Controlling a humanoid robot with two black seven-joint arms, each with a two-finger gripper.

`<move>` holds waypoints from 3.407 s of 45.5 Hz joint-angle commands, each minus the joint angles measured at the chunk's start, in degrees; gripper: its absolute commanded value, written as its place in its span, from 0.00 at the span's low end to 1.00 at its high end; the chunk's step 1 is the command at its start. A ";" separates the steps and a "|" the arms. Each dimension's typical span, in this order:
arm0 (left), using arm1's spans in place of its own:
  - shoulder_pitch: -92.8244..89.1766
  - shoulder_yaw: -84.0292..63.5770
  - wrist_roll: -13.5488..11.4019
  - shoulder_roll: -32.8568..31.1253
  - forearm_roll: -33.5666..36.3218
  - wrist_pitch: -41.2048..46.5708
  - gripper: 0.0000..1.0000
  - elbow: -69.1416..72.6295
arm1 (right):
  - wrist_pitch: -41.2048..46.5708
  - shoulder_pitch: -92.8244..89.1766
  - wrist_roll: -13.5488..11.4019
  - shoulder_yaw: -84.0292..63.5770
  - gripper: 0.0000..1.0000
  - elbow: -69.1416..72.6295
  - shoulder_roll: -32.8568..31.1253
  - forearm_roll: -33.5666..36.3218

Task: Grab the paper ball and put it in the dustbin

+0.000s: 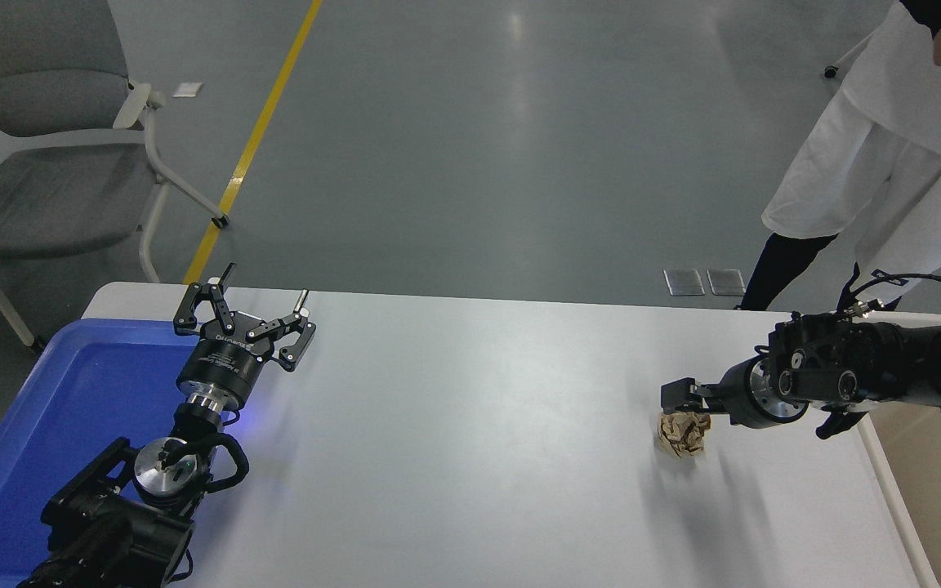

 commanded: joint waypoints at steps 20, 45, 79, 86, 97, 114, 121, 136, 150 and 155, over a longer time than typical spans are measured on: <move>0.00 0.00 0.00 0.00 0.00 0.00 0.99 0.00 | -6.73 -6.63 -0.01 2.43 1.00 -3.73 0.65 0.04; 0.00 0.00 0.00 0.00 0.00 0.00 0.99 0.00 | -12.62 -11.02 -0.01 6.99 0.93 -4.26 2.06 1.00; 0.00 0.00 0.00 0.00 0.00 0.00 0.99 0.00 | -15.34 -10.15 -0.19 3.49 0.00 -2.42 -0.75 0.74; 0.00 0.00 0.00 0.00 0.00 0.00 0.99 0.00 | -14.73 -4.97 -0.28 3.05 0.00 2.93 -5.76 0.48; 0.00 0.00 0.00 0.00 0.00 0.00 0.99 0.00 | -8.32 6.80 -0.28 -0.38 0.00 12.78 -15.60 -0.05; 0.00 0.00 0.00 0.00 0.00 0.00 0.99 0.00 | 9.43 34.48 -0.19 -15.66 0.00 23.07 -22.46 -0.14; 0.00 0.00 0.00 0.00 0.00 0.00 0.99 0.00 | 15.76 43.98 -0.19 -20.59 0.00 23.95 -23.69 -0.14; 0.00 0.00 0.00 0.00 0.00 0.00 0.99 0.00 | 27.36 57.08 -0.28 -25.34 0.00 24.83 -23.43 -0.14; 0.00 0.00 0.00 0.00 0.00 0.00 0.99 0.00 | 30.89 60.87 -0.28 -25.34 0.00 24.83 -21.59 -0.66; 0.00 0.00 0.00 0.00 0.00 0.00 0.99 0.00 | 30.89 60.78 -0.28 -25.26 0.00 24.83 -21.06 -1.01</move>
